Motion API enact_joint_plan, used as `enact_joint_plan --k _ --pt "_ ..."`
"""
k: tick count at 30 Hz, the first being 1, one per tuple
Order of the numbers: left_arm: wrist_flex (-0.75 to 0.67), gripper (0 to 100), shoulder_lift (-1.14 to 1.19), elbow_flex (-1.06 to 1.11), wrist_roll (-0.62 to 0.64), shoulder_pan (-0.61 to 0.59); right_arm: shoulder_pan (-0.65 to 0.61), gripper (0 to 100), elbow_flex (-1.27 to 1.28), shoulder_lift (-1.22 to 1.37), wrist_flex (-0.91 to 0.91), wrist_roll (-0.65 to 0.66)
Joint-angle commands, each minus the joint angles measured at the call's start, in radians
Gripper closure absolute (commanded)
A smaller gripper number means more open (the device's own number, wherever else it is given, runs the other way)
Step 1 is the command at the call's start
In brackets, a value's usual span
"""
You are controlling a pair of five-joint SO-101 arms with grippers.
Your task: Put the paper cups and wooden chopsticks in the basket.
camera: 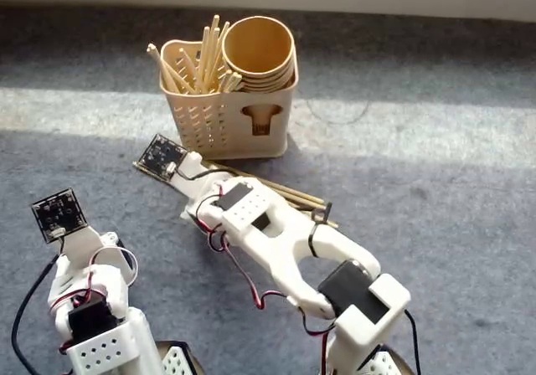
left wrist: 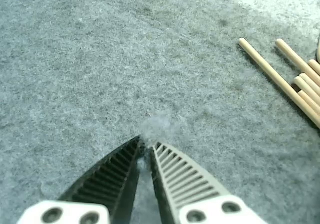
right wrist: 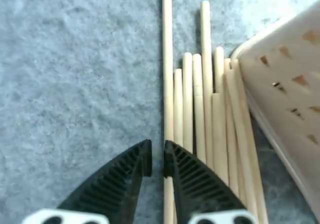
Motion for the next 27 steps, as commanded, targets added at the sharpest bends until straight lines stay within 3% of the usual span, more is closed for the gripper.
enact_joint_plan --k 1,10,15,18,27 --pt "-0.002 99 -0.008 0.019 -0.011 -0.019 0.028 94.6 0.008 -0.004 -0.082 0.075" --pt "-0.002 99 -0.008 0.019 -0.011 -0.019 -0.004 94.6 0.013 0.087 -0.077 0.081" --pt "-0.002 99 -0.008 0.019 -0.011 -0.019 -0.038 94.6 0.007 0.091 0.047 0.086" --pt "-0.002 99 -0.008 0.019 -0.011 -0.019 -0.054 94.6 0.007 0.091 0.110 0.153" --pt "-0.002 99 -0.008 0.019 -0.011 -0.019 -0.053 95.0 0.007 0.093 0.124 0.172"
